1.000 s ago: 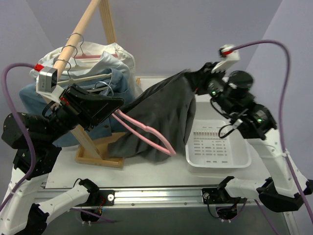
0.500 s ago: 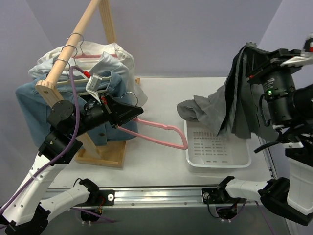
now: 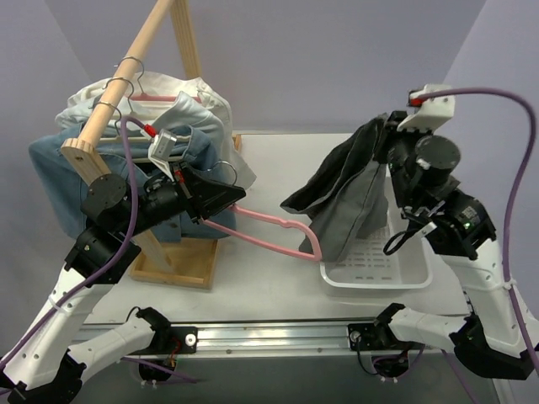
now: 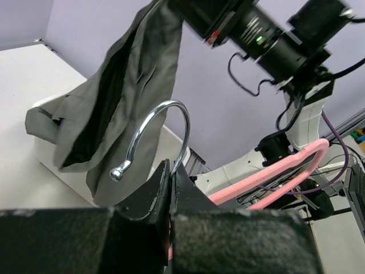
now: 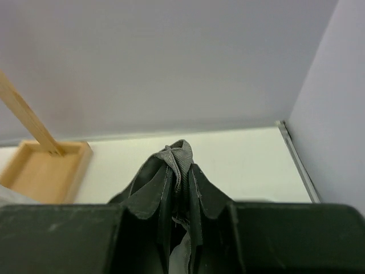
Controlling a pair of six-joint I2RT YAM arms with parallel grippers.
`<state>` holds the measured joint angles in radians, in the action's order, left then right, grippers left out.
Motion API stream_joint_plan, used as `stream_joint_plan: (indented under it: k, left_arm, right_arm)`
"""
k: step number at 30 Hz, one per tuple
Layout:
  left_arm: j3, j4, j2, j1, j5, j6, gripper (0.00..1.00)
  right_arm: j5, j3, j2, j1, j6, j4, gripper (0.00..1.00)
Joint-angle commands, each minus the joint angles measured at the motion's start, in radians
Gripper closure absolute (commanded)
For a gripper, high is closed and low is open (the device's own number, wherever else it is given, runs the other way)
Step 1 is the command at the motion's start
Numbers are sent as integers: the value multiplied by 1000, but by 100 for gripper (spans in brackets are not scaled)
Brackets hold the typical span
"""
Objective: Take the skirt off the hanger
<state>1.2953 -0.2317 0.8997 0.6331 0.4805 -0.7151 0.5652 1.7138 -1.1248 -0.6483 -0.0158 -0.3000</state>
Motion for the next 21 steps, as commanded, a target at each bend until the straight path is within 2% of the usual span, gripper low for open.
stream_joint_plan:
  k: [1,5,7,17,18,21]
  left_arm:
    - [2,0,-7,-4,18,34,98]
    - [6,-35,-4,-3,17,52,98]
    - [1,-38,-2,-4,18,54,98]
    - [10,-127,42,-4,-9,123,98]
    - [18,-136,45,-4,-19,131,98]
    - [36,-173,50,-4,-36,163,98]
  right_arm:
    - [175,-199,100,9,-109,101,100]
    - [365,-367,169,39,-251,38,100]
    - [397,-416,186,65,-298,-5,100]
    - [220,-505,73,108,-590,-359,100]
    - [231,-500,63,110,-678,-404,100]
    - [291,-497,72,125,-789,-514,100]
